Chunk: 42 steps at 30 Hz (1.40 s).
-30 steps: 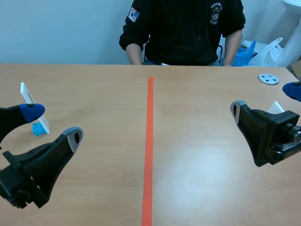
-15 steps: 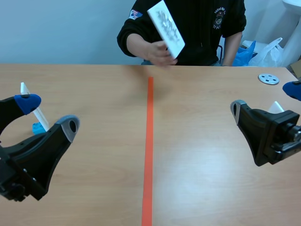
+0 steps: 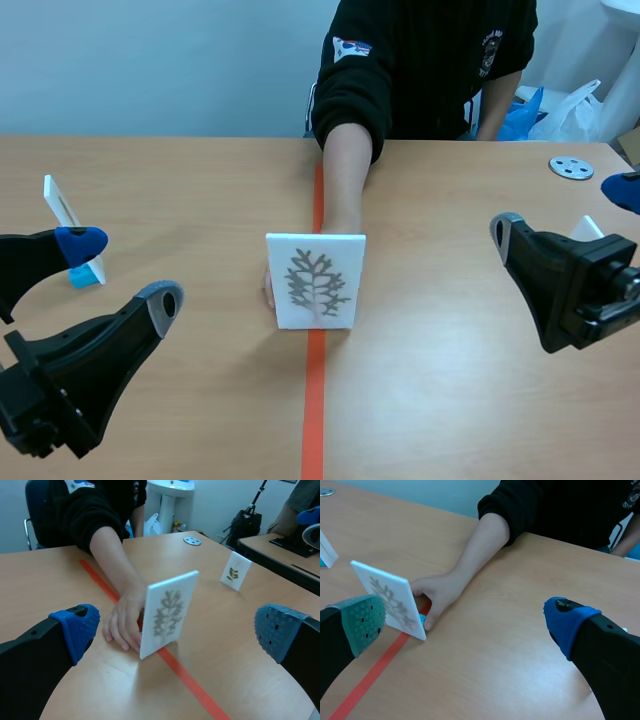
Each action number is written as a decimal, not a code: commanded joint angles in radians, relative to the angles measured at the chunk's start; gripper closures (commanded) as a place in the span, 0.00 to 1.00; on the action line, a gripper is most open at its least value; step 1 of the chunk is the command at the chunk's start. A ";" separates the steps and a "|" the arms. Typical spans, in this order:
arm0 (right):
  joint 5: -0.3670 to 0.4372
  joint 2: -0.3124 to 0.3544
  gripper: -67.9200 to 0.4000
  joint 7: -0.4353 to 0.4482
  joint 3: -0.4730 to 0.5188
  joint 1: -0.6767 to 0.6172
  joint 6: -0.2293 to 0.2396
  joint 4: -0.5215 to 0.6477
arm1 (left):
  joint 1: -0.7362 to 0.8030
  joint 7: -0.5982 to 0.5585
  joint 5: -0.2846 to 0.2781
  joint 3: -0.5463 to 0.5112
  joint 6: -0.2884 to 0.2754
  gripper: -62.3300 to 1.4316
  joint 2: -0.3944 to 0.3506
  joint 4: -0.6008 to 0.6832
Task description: Sort the leaf by its shape. The table is split by an orange tape line. A compound leaf with several leaflets goes to the left side, a simple leaf with one blade goes to the right side. Return to the home posture when a red brick is placed on the table.
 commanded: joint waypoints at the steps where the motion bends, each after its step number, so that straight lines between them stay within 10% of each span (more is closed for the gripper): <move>1: 0.006 0.011 0.00 0.015 0.008 0.009 0.004 0.002 | -0.003 -0.017 -0.010 -0.005 -0.001 0.00 -0.006 0.006; 17: -0.088 0.011 0.00 -0.006 -0.024 0.083 0.032 -0.117 | -0.002 0.057 -0.010 -0.026 0.000 0.00 -0.008 0.005; 31: -0.206 0.002 0.00 0.077 -0.334 0.439 0.079 -0.522 | -0.002 0.057 -0.010 -0.026 0.000 0.00 -0.008 0.005; 42: -0.332 -0.142 0.00 0.132 -0.548 0.702 0.074 -0.812 | -0.002 0.057 -0.010 -0.026 0.003 0.00 -0.008 0.003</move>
